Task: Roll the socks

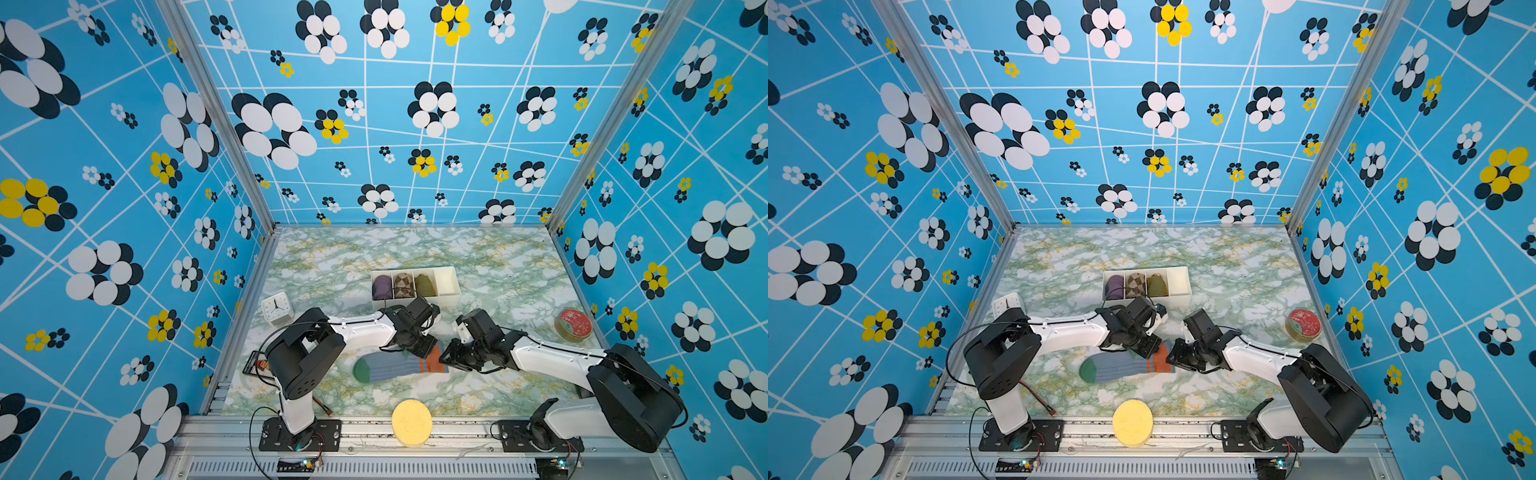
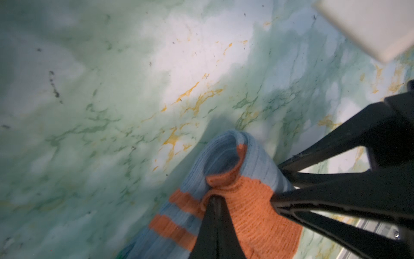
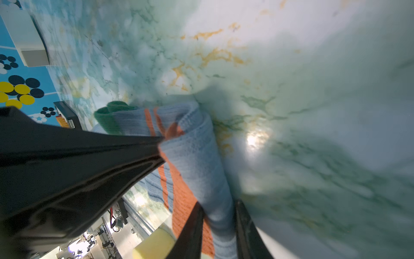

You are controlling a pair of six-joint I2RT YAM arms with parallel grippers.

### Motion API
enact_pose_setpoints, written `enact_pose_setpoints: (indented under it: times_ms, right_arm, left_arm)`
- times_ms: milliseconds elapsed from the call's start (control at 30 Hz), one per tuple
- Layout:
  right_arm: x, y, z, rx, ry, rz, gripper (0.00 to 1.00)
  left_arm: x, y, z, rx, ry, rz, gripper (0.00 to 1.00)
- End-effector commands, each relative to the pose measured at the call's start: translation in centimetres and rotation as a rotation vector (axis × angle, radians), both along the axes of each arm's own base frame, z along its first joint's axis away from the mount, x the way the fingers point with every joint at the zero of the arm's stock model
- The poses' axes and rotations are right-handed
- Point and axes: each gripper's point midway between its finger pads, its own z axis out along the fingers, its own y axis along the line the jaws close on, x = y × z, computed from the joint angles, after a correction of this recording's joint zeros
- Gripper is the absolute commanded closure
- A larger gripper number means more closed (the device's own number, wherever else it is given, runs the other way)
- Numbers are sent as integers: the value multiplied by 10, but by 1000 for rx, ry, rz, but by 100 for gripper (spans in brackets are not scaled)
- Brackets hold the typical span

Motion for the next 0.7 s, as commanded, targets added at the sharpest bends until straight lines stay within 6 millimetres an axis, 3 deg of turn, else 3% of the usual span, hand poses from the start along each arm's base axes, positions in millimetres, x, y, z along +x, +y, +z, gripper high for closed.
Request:
enact_pose_setpoints:
  times_ms: [0,333,667]
  right_arm:
    - [-4,-2,-9,2,26,-10,72]
    - [-1,-1,-12,9,13,-14,73]
    - [4,-6,-5,-11,-40,-17,92]
  left_arm:
    - [4,-4,9,-35,-5,4,100]
    - [5,-4,11,-47,-2,11,100]
    - [7,-3,18,-60,-10,18,100]
